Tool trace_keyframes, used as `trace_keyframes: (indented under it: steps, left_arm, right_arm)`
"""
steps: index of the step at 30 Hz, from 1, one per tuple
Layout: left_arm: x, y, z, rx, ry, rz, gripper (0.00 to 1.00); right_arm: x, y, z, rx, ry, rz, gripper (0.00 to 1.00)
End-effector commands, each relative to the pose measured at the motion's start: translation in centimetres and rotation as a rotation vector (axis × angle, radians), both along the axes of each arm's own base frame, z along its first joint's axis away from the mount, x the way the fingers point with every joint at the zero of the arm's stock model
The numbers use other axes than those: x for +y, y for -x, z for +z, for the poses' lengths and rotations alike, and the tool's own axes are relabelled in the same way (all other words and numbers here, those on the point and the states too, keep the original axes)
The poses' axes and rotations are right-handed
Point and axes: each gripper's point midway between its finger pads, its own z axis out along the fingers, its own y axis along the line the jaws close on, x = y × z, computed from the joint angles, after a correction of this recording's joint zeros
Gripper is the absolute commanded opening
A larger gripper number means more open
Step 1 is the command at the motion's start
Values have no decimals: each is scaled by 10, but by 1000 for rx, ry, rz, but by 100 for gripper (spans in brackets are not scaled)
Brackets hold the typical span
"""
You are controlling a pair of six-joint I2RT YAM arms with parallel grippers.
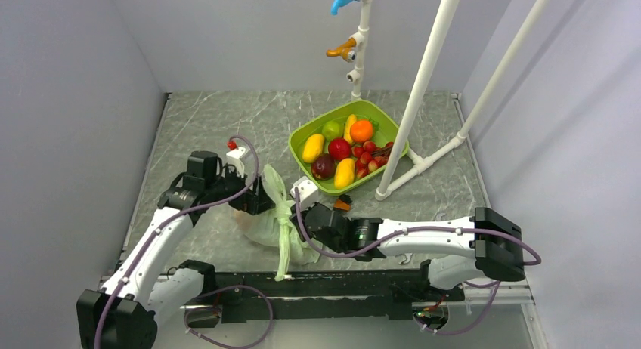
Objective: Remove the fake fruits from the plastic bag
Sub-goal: Untie the plastic bag at the center of the board.
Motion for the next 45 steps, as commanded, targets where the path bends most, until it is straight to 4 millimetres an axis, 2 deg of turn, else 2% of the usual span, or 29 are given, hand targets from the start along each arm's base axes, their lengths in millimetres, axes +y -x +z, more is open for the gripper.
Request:
trace_keyframes:
  steps: [1,3,4,7,8,12,18,19,20,23,25,28,31,33,34,38,41,45]
  left_arm:
    - [-12,5,12,-48,23,-90,99]
    - [-16,7,9,-36,28,-109,97]
    - [-17,8,7,-23,21,-114,93]
    - [-18,7,-4,21,-18,-110,65]
    - [-18,8,-8,37,-33,-107,59]
    - [-16,6,-15,67,-75,-94,53]
    - [-11,3,-13,47,-99,-62,47]
    - [-8,2,-13,39,-109,-48,41]
    - [-6,1,-11,26,-115,-40,26]
    - [-3,-2,-7,0,-123,-11,1]
    - [0,-3,-4,-15,-130,4,0]
    - [2,-5,-3,-22,-136,18,0]
    - [0,-4,-3,-16,-131,8,0]
    - [0,-4,-1,-22,-127,5,0]
    - [-1,-3,0,-28,-123,5,0]
    - [1,-3,6,-57,-117,17,0]
    - [3,-5,8,-70,-124,29,0]
    - [5,-5,8,-76,-128,42,0]
  right_arm:
    - [5,-5,24,21,-132,8,0]
    - [0,-8,25,43,-152,-3,0]
    - [-2,-9,26,50,-166,-7,0]
    - [1,-5,28,64,-196,20,0]
    - [3,-4,28,73,-196,25,0]
    - [11,-2,26,82,-181,48,0]
    - [20,0,25,93,-170,78,0]
    - [20,2,23,98,-173,84,0]
    - [19,3,21,104,-173,85,0]
    - [14,5,19,116,-166,82,0]
    - [10,6,17,109,-158,84,3]
    - [8,4,18,71,-124,103,19]
    - [4,-6,27,47,-85,55,27]
    - [8,-10,33,21,-69,53,33]
    - [12,-11,38,5,-64,65,40]
    - [27,-18,50,-51,-31,107,53]
    - [42,-23,54,-87,-19,128,56]
    - [51,-32,46,-82,17,95,54]
